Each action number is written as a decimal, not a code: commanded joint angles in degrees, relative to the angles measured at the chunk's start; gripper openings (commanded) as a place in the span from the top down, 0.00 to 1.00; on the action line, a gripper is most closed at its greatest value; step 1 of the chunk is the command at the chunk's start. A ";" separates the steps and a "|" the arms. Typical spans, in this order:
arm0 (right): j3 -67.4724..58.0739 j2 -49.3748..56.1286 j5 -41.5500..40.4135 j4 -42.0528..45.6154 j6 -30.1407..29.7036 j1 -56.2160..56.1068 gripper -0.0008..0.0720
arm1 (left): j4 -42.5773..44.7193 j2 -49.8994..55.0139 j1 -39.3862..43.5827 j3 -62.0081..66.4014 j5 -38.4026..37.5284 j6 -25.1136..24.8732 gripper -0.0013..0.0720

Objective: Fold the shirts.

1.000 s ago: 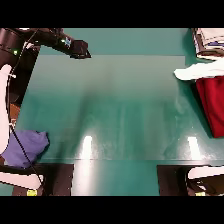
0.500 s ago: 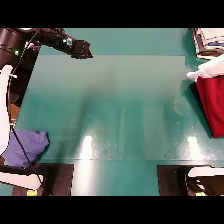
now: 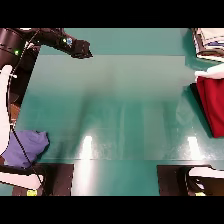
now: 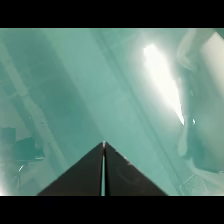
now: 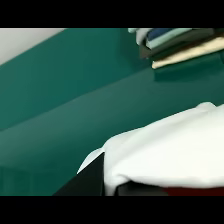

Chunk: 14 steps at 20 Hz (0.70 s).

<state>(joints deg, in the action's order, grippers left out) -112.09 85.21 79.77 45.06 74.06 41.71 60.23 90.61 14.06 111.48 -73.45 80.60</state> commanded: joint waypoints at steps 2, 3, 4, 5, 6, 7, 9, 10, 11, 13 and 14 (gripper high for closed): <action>5.16 -4.98 4.20 13.38 2.19 0.42 0.97 | 0.02 -0.02 0.02 0.00 -0.42 -0.07 0.95; 7.78 -6.51 4.61 16.33 2.75 0.42 0.97 | 0.02 -0.02 0.02 0.00 -0.50 -0.07 0.95; 10.60 -8.00 4.74 19.21 3.61 0.44 0.97 | 0.04 -0.02 0.02 0.00 -0.50 -0.09 0.95; 13.66 -9.49 4.76 22.47 4.13 0.50 0.97 | 0.09 -0.02 0.02 0.00 -0.55 -0.09 0.95; 16.55 -10.78 4.90 25.31 4.15 0.85 0.97 | 0.09 -0.02 0.00 0.00 -0.66 -0.09 0.95; 19.21 -11.85 5.07 27.63 4.13 1.44 0.97 | 0.11 -0.02 0.02 0.00 -0.72 -0.13 0.95; 24.26 -13.66 5.90 32.35 4.15 3.26 0.97 | 0.15 -0.02 0.02 0.00 -0.74 -0.96 0.95; 26.75 -14.40 6.43 33.20 4.17 4.68 0.97 | 0.13 -0.02 0.02 0.00 -0.85 -1.11 0.95; 29.07 -15.08 6.45 33.07 4.24 6.40 0.90 | 0.15 -0.02 0.00 0.00 -1.09 -1.11 0.95; 33.62 -16.33 6.08 33.05 5.60 9.99 0.39 | 0.15 -0.02 0.02 0.00 -1.77 -1.14 0.95; 35.52 -16.65 5.51 32.96 6.12 11.82 0.36 | 0.17 -0.02 0.00 0.00 -2.08 -1.14 0.95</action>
<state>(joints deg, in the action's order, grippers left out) -82.67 70.32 85.45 75.64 78.72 49.36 60.36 90.61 14.06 111.48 -74.72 79.66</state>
